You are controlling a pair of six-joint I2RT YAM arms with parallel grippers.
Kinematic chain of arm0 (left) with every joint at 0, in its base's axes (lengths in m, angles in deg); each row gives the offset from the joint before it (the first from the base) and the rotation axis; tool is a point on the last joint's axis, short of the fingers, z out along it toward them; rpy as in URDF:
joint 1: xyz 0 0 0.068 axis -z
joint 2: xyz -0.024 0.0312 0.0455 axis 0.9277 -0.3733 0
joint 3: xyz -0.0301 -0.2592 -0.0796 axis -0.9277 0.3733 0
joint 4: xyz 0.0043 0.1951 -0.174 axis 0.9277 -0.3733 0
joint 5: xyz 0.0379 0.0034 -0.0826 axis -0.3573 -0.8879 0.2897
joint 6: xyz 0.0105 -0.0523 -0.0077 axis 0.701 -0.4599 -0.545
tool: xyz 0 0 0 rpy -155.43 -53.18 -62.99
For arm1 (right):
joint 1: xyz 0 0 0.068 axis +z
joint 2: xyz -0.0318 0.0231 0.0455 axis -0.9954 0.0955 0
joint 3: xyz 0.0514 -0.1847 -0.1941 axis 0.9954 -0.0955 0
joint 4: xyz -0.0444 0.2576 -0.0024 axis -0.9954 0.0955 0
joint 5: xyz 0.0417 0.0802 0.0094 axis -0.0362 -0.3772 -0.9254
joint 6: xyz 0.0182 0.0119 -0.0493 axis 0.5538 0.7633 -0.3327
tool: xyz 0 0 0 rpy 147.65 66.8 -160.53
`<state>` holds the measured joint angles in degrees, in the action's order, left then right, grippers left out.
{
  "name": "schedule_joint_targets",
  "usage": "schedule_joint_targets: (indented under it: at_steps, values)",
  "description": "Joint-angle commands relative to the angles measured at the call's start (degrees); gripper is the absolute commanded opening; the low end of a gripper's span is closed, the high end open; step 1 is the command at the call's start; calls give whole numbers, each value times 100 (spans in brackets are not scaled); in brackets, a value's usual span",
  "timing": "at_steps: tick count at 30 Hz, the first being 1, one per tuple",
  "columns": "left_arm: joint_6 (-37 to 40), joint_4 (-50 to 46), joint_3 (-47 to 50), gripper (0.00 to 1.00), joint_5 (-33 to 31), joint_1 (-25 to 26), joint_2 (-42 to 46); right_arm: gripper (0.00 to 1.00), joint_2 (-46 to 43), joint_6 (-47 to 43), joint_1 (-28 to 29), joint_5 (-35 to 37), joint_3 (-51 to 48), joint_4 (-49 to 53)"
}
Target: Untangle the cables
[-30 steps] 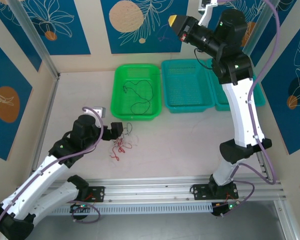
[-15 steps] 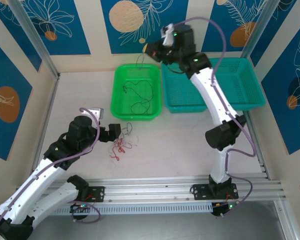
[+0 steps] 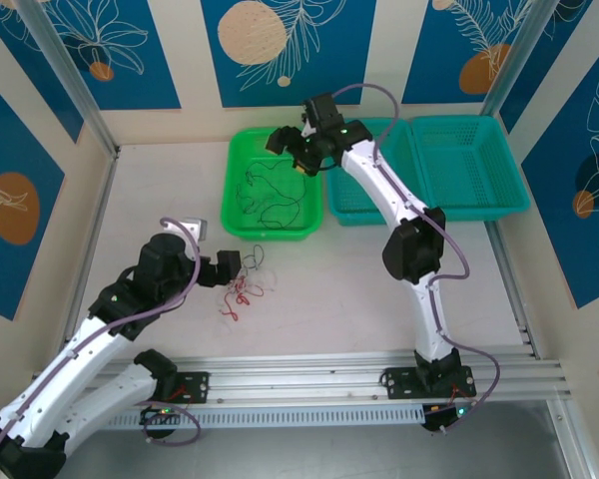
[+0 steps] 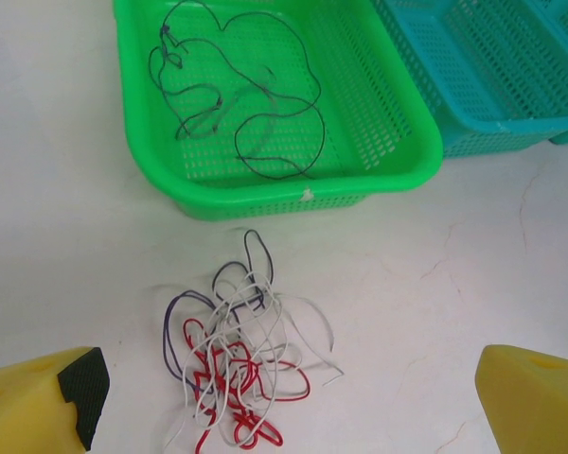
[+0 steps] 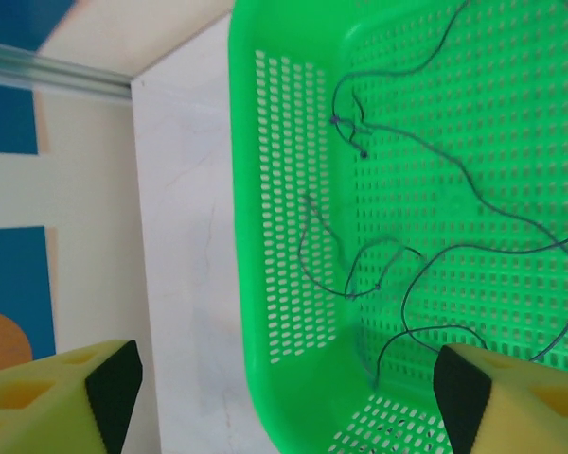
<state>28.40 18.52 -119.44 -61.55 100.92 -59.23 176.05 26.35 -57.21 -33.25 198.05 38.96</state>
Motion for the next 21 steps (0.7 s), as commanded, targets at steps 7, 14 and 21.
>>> schedule_joint_targets:
  at_steps: [7,14,21]
  values:
    - [-482,-108,56,100,2,-35,-617,80,-2187,-630,-158,-157,-1123,143]
    - [-1241,-526,-246,100,-246,-117,-2076,79,-4920,-190,-20,752,-4823,-933]
    - [-1748,127,-15,80,-110,-288,-3223,78,-6042,127,184,897,-6381,-840]
